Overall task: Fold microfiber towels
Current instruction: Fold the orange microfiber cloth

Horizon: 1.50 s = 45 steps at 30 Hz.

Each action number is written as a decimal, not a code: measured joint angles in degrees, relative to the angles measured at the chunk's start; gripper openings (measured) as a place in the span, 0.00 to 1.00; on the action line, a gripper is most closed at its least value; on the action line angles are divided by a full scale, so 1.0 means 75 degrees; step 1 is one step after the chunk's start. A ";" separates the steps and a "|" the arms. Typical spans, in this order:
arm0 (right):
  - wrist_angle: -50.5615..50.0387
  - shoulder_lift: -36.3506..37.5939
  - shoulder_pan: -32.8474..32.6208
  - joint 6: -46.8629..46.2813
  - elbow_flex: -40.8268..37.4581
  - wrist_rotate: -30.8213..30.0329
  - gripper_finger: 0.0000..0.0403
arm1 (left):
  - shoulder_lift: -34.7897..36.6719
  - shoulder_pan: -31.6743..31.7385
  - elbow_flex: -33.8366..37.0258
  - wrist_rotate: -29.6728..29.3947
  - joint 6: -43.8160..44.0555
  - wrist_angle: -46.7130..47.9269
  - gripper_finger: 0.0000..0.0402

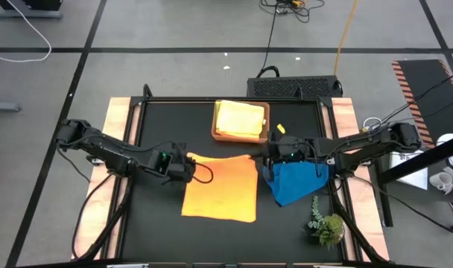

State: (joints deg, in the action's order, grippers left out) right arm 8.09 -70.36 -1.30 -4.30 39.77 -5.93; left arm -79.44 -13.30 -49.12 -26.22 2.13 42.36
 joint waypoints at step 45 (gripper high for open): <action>-0.0241 -0.0380 -0.2312 -0.1054 -0.0003 -0.1016 0.00 | -0.0515 -0.2190 -0.0003 0.0828 0.1567 -0.0281 0.01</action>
State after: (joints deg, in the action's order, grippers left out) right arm 6.28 -73.21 -18.63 -12.21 39.75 -13.55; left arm -83.30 -29.73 -49.15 -20.02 13.89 40.25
